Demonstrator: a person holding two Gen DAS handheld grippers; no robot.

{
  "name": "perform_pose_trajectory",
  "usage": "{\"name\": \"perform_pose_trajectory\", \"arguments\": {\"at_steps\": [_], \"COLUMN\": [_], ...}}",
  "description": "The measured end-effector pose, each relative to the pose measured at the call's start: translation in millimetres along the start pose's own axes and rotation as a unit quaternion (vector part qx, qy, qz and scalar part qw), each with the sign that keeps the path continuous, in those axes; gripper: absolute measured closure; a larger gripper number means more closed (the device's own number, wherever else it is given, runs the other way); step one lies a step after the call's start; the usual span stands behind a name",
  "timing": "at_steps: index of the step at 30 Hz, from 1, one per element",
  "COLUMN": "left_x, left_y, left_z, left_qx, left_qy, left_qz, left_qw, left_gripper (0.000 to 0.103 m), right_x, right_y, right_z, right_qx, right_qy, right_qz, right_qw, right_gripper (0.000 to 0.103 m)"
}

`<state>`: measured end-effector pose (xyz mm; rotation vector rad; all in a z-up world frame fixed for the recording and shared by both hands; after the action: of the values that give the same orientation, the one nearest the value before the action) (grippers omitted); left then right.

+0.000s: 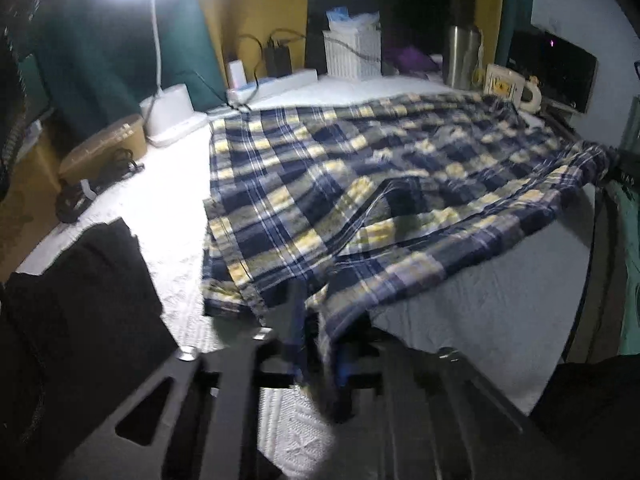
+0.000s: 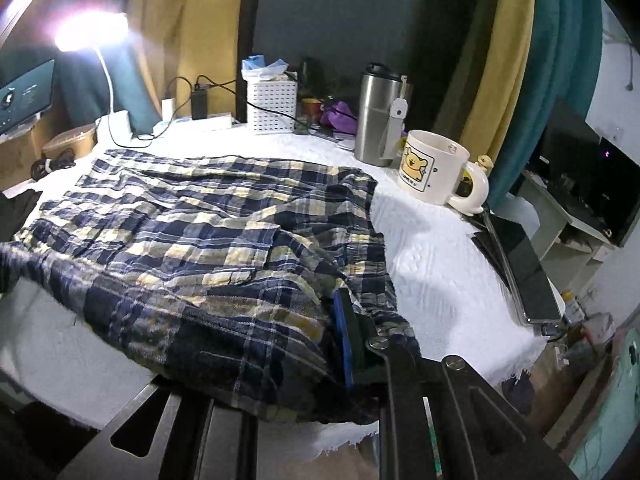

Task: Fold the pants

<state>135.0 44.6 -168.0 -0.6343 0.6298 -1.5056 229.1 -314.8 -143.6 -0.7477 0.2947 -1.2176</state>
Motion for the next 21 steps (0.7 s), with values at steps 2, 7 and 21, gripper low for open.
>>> {"name": "perform_pose_trajectory", "arguments": {"at_steps": [2, 7, 21], "left_x": [-1.0, -4.4, 10.3], "left_y": [-10.6, -39.7, -132.4], "left_z": [6.4, 23.9, 64.0], "left_qx": [0.017, 0.054, 0.146], "left_qy": [0.001, -0.008, 0.006], "left_qz": [0.008, 0.014, 0.013], "left_qw": [0.9998, 0.9984, 0.9892], "left_gripper": [0.099, 0.099, 0.100], "right_x": [-1.3, -1.1, 12.5], "right_y": [-4.3, -21.3, -82.1], "right_z": [2.0, 11.2, 41.9], "right_qx": [0.005, 0.026, 0.102], "right_qy": [-0.001, -0.001, 0.007], "right_qz": [-0.003, -0.006, -0.031], "right_qw": [1.000, 1.000, 0.994], "right_gripper": [0.086, 0.087, 0.088]}}
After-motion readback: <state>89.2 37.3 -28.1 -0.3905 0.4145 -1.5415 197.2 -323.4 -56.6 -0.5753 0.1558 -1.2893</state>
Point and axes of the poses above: each gripper's, at about its wrist camera, not at the fingertips, and y roughly the way its jaws point, x to its right, z to its top, the point moved 9 cm from there along y, roughly the way its jaws point, and after that the axes turned 5 degrees about -y, right-handed, at the moved point
